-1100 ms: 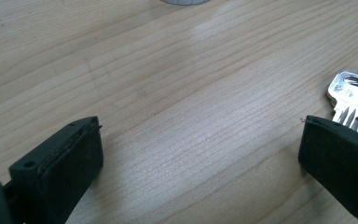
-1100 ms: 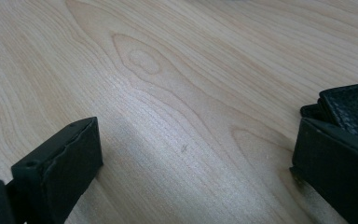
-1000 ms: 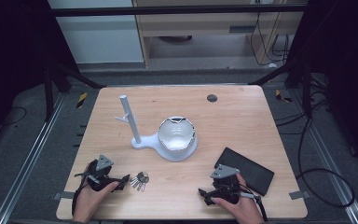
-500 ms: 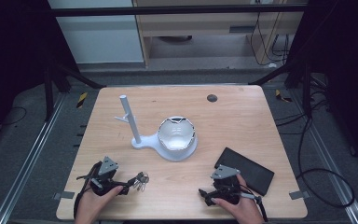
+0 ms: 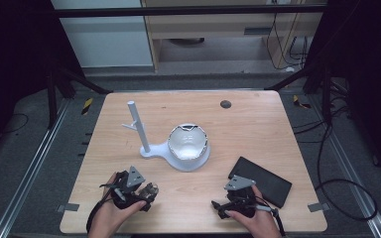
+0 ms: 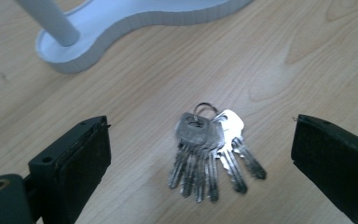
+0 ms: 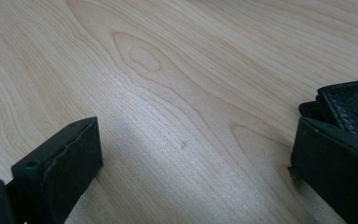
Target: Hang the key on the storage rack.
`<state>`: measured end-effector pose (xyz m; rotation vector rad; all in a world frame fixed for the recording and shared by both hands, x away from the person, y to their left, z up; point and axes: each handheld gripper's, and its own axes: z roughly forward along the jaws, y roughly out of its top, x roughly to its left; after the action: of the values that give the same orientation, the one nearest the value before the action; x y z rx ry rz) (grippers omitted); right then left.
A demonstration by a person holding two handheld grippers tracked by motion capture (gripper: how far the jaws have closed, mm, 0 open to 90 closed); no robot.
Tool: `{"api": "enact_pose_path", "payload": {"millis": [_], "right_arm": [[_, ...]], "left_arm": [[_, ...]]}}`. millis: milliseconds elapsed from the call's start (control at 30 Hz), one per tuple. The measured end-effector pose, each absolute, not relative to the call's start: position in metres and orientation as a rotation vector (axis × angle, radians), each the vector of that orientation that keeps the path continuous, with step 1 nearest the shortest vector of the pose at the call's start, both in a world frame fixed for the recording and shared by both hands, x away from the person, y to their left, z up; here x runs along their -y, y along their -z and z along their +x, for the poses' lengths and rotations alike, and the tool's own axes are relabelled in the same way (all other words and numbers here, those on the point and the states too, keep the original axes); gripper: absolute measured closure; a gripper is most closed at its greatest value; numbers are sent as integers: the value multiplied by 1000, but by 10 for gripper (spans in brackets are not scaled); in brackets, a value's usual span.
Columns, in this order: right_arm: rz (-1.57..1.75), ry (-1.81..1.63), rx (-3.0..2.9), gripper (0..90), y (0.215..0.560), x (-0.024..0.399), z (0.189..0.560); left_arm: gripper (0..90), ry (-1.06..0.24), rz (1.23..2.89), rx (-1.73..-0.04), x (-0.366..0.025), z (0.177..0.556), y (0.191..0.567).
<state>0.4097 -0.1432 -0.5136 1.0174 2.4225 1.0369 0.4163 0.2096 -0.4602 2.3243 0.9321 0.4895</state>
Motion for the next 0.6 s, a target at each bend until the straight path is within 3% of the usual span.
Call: {"api": "enact_pose_path", "payload": {"millis": [600], "right_arm": [[1018,-1037,-2422,20,514,143,410]], "left_arm": [[45,-397,2457,-900,-189,416,461]]}}
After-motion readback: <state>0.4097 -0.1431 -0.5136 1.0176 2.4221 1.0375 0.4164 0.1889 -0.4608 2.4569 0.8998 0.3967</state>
